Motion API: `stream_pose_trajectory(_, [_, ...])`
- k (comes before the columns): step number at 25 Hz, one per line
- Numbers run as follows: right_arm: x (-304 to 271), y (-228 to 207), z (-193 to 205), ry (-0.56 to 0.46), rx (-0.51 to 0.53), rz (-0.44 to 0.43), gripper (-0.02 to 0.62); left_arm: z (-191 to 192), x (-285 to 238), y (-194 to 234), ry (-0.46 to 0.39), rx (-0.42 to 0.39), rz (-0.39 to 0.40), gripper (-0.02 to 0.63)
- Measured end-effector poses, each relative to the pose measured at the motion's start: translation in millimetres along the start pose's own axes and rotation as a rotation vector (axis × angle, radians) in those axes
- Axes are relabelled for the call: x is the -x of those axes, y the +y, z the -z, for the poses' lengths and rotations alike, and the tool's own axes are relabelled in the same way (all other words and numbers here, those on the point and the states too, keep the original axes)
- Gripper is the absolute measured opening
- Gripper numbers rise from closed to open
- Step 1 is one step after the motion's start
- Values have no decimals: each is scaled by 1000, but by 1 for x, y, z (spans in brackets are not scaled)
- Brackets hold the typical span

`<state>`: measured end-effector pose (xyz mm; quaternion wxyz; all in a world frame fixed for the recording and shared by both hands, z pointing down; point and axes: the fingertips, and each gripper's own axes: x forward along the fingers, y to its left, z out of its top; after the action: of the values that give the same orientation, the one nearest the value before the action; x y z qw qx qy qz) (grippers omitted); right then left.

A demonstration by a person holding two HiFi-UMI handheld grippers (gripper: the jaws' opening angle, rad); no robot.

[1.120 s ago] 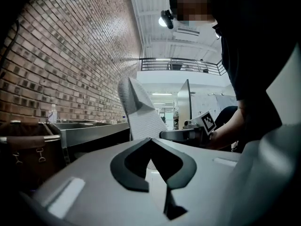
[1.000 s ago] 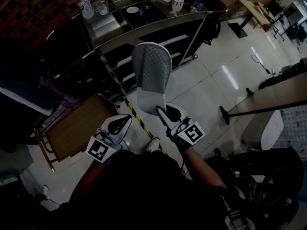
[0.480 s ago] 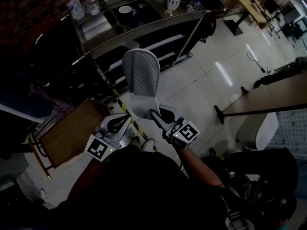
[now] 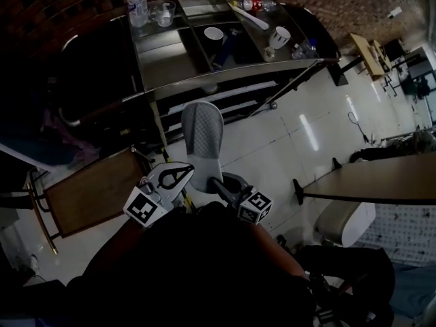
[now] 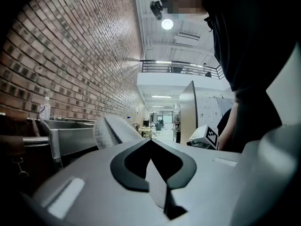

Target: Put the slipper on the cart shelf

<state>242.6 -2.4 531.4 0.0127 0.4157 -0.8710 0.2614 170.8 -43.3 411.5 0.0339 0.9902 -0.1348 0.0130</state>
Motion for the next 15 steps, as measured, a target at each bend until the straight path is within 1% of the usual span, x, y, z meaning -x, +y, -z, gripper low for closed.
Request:
stream_pose_trajectory(3, [-16, -9, 8, 34, -16, -18, 63, 4, -1, 14, 4, -24, -13, 2])
stream_pose_trajectory(7, [-32, -25, 28, 93, -93, -51, 63, 8, -6, 29, 11, -26, -42, 2])
stream_pose_trajectory(10, [-43, -43, 42, 140, -126, -65, 63, 13, -15, 41, 18, -39, -66, 2])
stream_pose_trajectory(15, [-67, -73, 53, 193, -256, -104, 63, 21, -38, 64, 34, -83, -124, 2])
